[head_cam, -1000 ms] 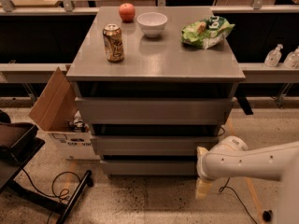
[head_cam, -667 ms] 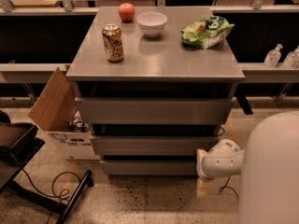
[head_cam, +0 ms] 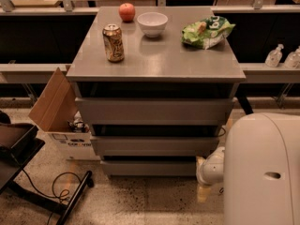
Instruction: Open bottom drawer
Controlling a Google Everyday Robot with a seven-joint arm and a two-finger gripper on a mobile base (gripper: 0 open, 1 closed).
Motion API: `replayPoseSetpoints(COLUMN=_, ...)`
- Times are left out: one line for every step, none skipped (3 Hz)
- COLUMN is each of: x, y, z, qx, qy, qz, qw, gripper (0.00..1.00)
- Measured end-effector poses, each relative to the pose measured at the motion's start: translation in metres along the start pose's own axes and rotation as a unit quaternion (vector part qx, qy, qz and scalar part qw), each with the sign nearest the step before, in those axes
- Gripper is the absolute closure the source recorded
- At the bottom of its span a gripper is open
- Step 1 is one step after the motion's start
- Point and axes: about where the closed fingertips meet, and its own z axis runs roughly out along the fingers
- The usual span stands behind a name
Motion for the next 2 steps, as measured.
replayPoseSetpoints(x=-0.005, y=-0.002, z=0.011, qx=0.0, qy=0.001, qz=-0.003, qw=1.0, gripper=0.0)
replayPoseSetpoints(x=-0.021, y=-0.01, z=0.041, qx=0.001, qy=-0.004, qz=-0.019, qw=0.9998, gripper=0.0)
